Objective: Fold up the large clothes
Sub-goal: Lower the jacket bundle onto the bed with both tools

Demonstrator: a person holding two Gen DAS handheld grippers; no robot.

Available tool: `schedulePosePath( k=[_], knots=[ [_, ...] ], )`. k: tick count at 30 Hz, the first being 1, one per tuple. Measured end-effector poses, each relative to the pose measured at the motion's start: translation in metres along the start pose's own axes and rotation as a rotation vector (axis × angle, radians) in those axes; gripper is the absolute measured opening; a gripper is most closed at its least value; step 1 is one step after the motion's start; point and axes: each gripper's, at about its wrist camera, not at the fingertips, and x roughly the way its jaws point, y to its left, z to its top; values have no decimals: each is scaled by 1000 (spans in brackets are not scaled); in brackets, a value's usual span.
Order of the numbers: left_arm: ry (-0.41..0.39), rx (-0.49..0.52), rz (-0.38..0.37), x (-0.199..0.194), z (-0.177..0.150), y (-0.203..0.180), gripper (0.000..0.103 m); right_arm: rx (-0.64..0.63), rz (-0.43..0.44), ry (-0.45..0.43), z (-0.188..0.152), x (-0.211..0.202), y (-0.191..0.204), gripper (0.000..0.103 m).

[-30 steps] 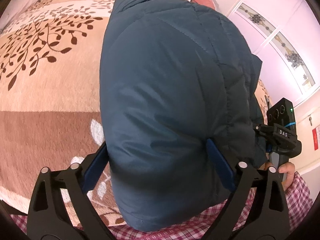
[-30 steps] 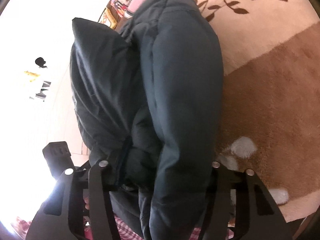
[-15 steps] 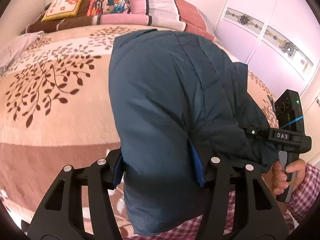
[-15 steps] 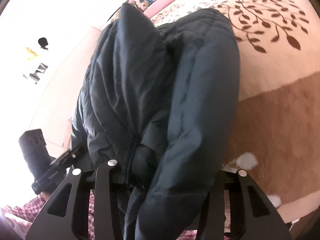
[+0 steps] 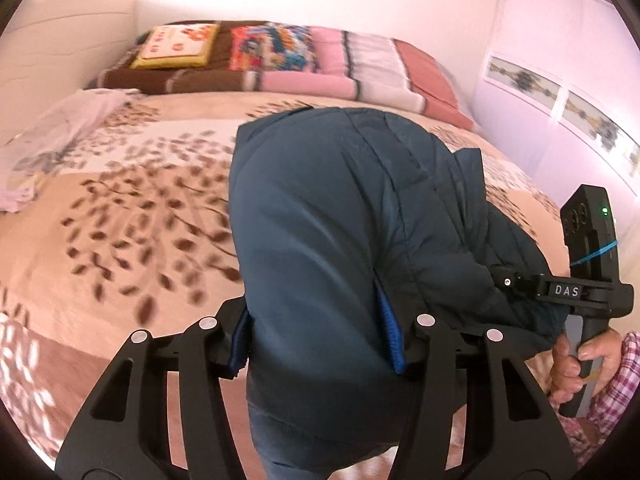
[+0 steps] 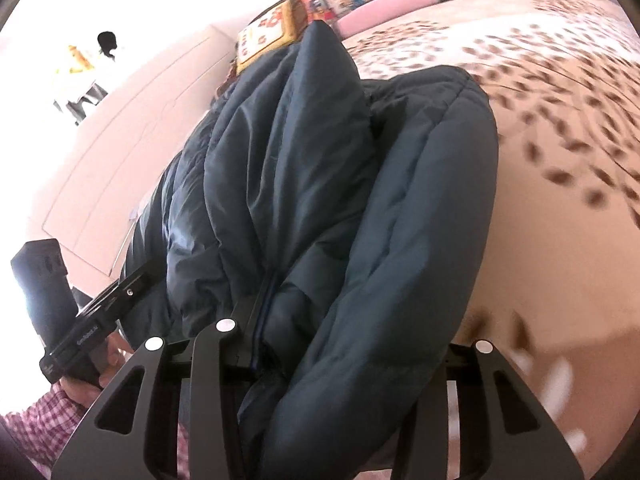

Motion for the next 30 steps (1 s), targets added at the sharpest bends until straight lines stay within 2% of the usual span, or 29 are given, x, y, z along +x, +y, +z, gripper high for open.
schedulePosePath(
  k=[7,12,16,22,30],
  knots=[
    [-17,-65,72,12,16,73,52,-81,12,33,32,64,47,40],
    [-4,-82,86,22,13,101,52,-107,-1,38,37,93,66,40],
    [1,-60,76,26,6,104,52,-111,-10,30,30,104,67,40],
    [-3,-50,81,25,0,100,53,-41,-5,6,27,110,54,41],
    [10,-82,92,26,-3,100,57,-36,-35,-16,26,109,52,42]
  ],
)
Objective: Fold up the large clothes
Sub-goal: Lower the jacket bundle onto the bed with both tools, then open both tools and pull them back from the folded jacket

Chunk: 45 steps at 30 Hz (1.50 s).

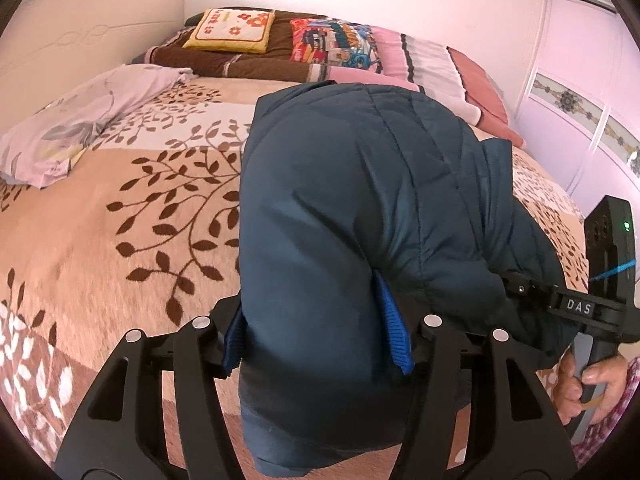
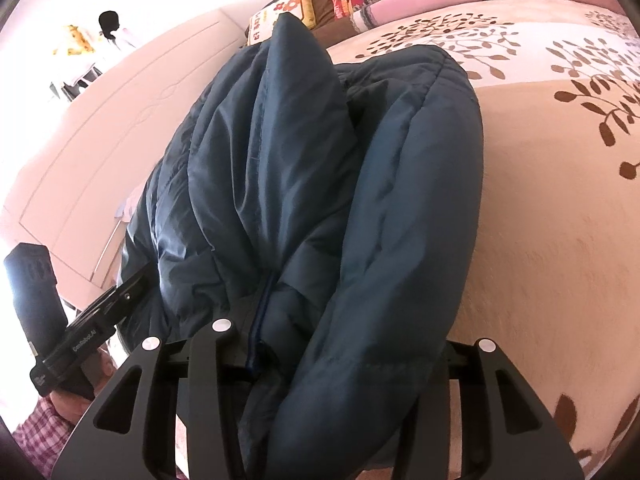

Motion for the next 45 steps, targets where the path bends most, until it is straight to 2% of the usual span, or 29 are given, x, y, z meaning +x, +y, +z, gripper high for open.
schedulePosePath(
  k=[6,12,15,17,20,24,29,33,39,42,45],
  knots=[
    [-4,9,-6,-7,-6,-7,57,18,-7,-15,-9,-11,-1,39],
    [-9,4,9,-9,-11,-11,60,45,-1,-9,-12,-16,-8,41],
    [1,-21,26,-8,-11,-9,66,38,-29,-13,-8,-14,-6,49],
    [3,-15,41,-10,-12,-10,72,47,-55,-18,-6,-15,-5,63],
    [6,3,67,-14,-14,-15,79,90,-70,-6,-2,-17,-10,73],
    [14,11,85,-22,-15,-19,83,155,-63,5,6,-28,-15,77],
    [26,-11,94,-36,-17,-21,86,209,-48,-36,11,-52,-23,78],
    [25,1,111,-47,-20,-25,86,166,-88,-97,12,-82,-17,80],
    [26,10,129,-67,-25,-31,86,53,-180,-120,0,-107,2,80],
    [24,20,142,-77,-29,-34,87,-21,-253,-92,-11,-103,12,80],
    [26,18,151,-87,-32,-36,87,-63,-335,-29,-21,-87,12,75]
  ],
)
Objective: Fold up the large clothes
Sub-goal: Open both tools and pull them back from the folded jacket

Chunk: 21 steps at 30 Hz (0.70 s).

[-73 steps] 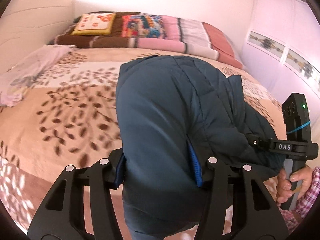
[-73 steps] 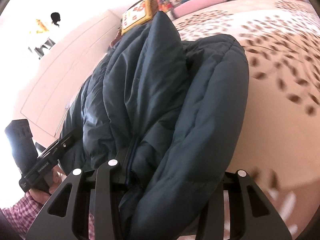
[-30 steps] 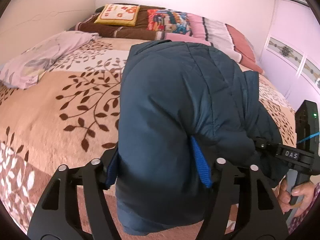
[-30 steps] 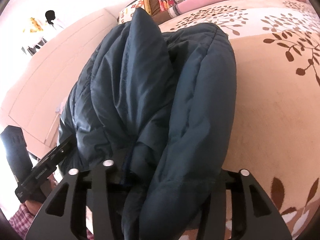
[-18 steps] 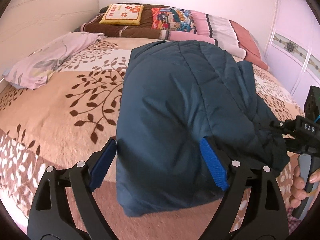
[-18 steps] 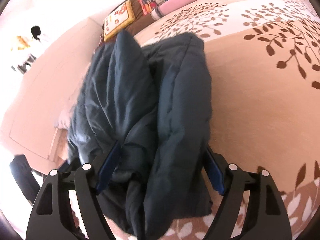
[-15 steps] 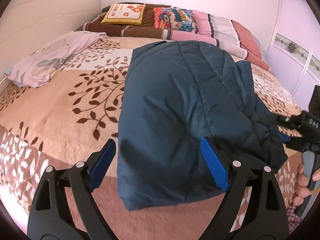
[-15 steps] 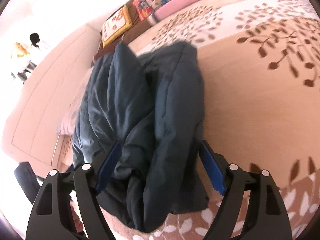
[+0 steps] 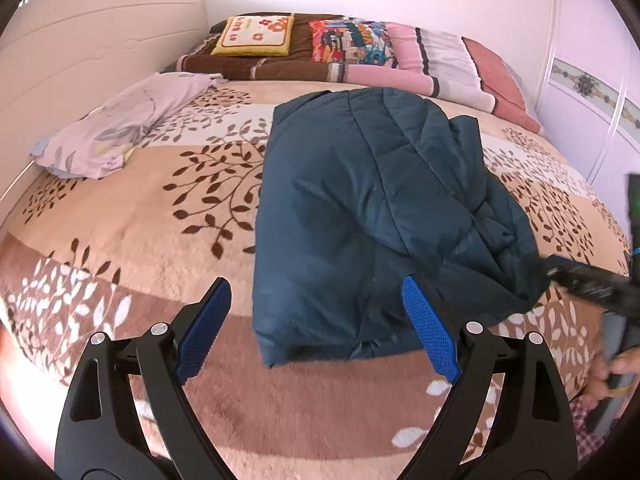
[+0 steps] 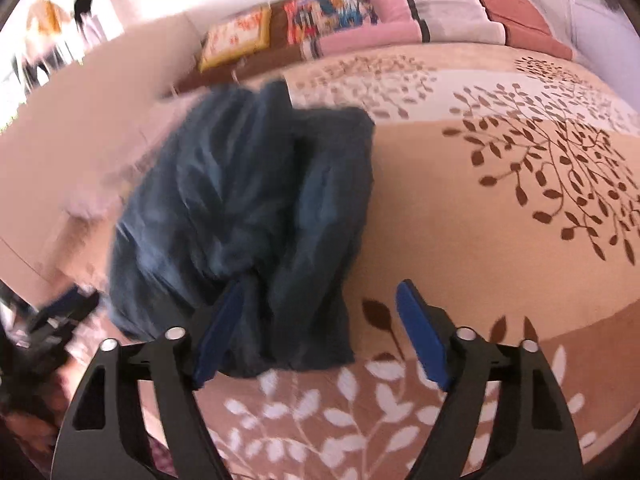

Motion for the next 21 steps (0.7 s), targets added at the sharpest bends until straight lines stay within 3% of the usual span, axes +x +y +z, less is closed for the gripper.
schedulePosePath(
  k=[3,7,14,21],
  knots=[
    [9,-8,2,-8,-4,-1,87,-52,-94,50,-7,21,2,75],
    [21,-21,11,-17,-9,-2,87,-55,-132,83,-8,32,1,75],
    [21,6,13,-31,-17,-16,86,-45,-117,5,-5,-14,8,75],
    [42,13,-8,-46,-28,-28,86,-128,-99,-40,-23,-60,32,75]
  ],
)
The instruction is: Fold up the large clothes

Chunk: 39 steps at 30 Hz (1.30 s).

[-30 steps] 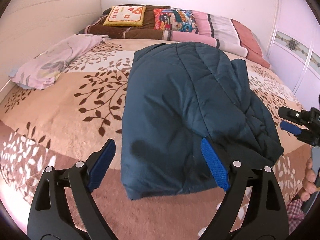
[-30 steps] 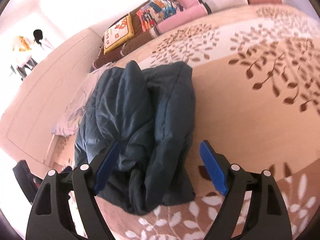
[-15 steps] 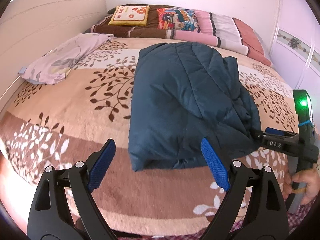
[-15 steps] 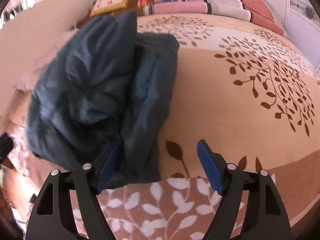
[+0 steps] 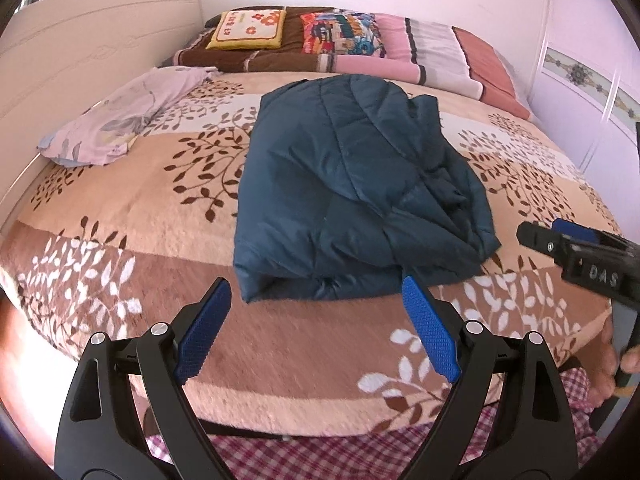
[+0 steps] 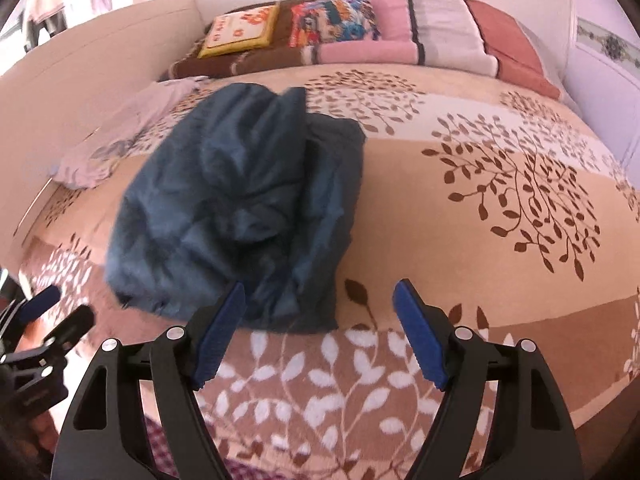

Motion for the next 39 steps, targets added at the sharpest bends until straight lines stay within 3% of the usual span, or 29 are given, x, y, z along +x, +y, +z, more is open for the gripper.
schedulePosePath(
  k=[8,25,35,39],
  knots=[
    [18,-18,31,-14,-17,-1,86,-61,5,3,-25,-17,19,76],
    [63,-106,89,-23,-41,9,86,-38,38,49,-66,-24,34,81],
    [77,-100,91,-22,-46,6,85,-75,-51,37,-77,-33,46,84],
    [77,-81,87,-23,-47,1,85,-100,-36,50,-79,-31,52,83]
  ],
)
